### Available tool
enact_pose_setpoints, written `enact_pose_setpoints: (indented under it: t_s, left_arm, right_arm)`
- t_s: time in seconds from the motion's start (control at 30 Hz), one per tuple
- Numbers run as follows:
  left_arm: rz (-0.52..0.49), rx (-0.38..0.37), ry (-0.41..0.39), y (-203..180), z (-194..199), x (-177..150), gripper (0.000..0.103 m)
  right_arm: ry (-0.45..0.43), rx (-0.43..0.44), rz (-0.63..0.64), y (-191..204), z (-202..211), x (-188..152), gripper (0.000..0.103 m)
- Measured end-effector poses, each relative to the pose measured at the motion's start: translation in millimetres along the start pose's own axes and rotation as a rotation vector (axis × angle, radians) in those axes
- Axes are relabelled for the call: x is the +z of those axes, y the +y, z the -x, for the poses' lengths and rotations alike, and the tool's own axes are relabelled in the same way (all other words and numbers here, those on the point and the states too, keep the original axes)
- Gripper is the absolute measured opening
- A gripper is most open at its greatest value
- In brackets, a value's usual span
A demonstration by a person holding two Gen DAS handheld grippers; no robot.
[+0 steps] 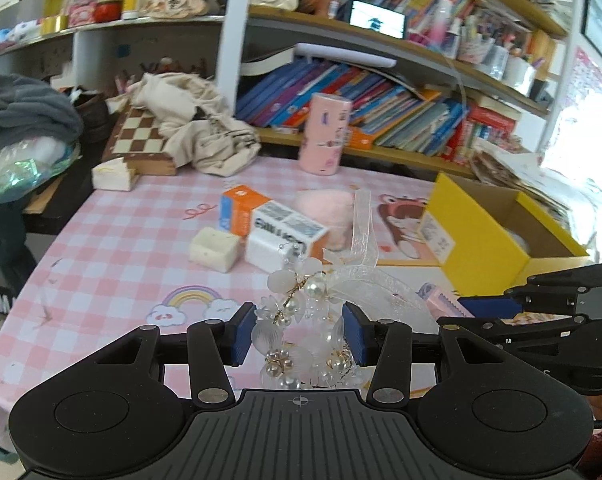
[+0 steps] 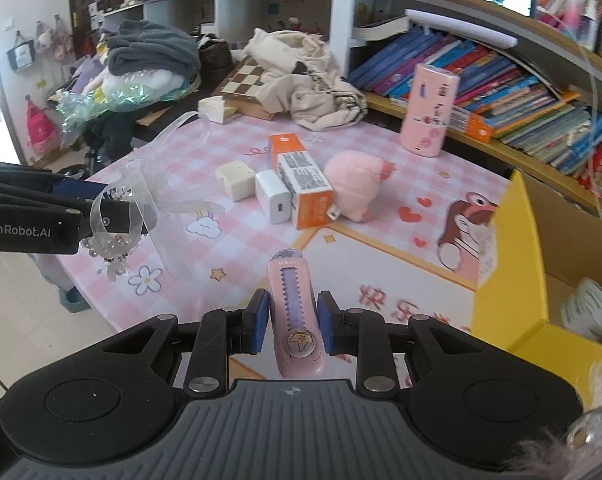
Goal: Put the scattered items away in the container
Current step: 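Lift and carry the bracelet and pink lighter over the yellow box with both tools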
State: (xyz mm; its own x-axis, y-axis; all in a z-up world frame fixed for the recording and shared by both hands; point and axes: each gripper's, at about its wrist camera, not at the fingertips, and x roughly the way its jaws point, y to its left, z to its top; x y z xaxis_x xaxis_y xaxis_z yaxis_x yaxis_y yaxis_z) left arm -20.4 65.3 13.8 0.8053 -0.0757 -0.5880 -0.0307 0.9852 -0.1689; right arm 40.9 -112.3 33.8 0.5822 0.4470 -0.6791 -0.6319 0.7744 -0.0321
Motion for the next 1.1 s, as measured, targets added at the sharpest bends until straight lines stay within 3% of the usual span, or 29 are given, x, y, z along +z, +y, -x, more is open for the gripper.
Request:
enact_pose_setpoints:
  t_s: [0.3,0.6,0.87,1.1]
  left_arm:
    - [-0.06,-0.093,-0.009,-27,-3,1,0.045]
    - [-0.115,-0.167,0.011,-58,-20,5,0.045]
    - [-0.161,-0.218,-0.018,-95,-27,23,0.045]
    - [-0.196,-0.267,-0.094,-134,-28,50,0.045]
  right_arm:
    - [0.001,-0.087,-0.067,-17,26,-21,0.025]
    - [0.065,-0.156,-0.178,-52,42,-46,0.025]
    - [0.011,-0.219,-0.238,-89,74,-55,0.025]
    - [-0.067,-0.254,-0.235,-122,98,-47,0.025]
